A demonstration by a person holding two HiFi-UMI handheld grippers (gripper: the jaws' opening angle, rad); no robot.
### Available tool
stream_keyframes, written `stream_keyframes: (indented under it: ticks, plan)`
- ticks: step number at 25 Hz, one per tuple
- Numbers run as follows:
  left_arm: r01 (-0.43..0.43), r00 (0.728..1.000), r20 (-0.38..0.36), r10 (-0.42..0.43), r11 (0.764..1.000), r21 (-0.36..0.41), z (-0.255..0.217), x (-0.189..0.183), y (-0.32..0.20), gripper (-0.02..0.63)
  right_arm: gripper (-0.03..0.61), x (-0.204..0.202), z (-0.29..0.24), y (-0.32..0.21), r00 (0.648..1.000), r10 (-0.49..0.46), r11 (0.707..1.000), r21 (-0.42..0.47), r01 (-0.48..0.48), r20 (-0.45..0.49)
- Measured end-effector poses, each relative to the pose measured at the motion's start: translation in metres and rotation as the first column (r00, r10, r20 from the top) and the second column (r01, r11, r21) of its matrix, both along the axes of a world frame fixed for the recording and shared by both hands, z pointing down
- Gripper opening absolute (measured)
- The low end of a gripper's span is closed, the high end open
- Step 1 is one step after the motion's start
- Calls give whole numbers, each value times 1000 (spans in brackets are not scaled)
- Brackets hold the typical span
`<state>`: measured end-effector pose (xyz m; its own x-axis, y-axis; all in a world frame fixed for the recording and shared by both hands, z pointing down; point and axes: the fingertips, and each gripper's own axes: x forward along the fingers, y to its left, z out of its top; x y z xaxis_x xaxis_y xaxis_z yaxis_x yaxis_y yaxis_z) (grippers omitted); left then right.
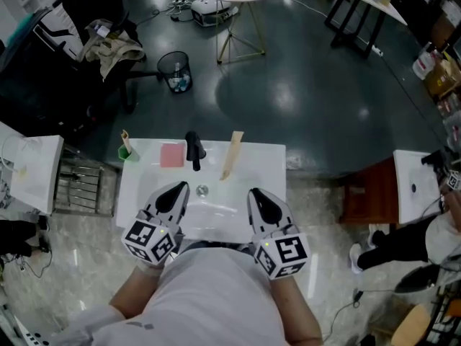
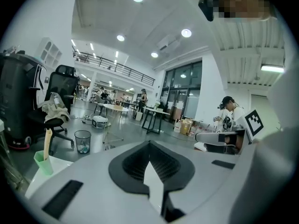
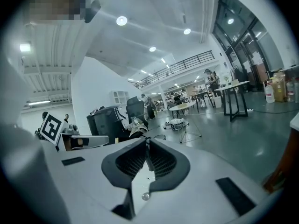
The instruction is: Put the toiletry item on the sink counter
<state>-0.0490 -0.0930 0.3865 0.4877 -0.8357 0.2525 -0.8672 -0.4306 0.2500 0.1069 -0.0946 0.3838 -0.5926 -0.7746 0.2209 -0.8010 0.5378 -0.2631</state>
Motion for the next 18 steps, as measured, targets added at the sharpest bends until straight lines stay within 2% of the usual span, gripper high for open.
stream_keyframes:
  ticks: [18]
  plan:
    - [68, 998, -15, -68, 997, 38, -21, -28, -1, 17, 31, -14, -19, -10, 999, -48, 998, 43, 48, 4]
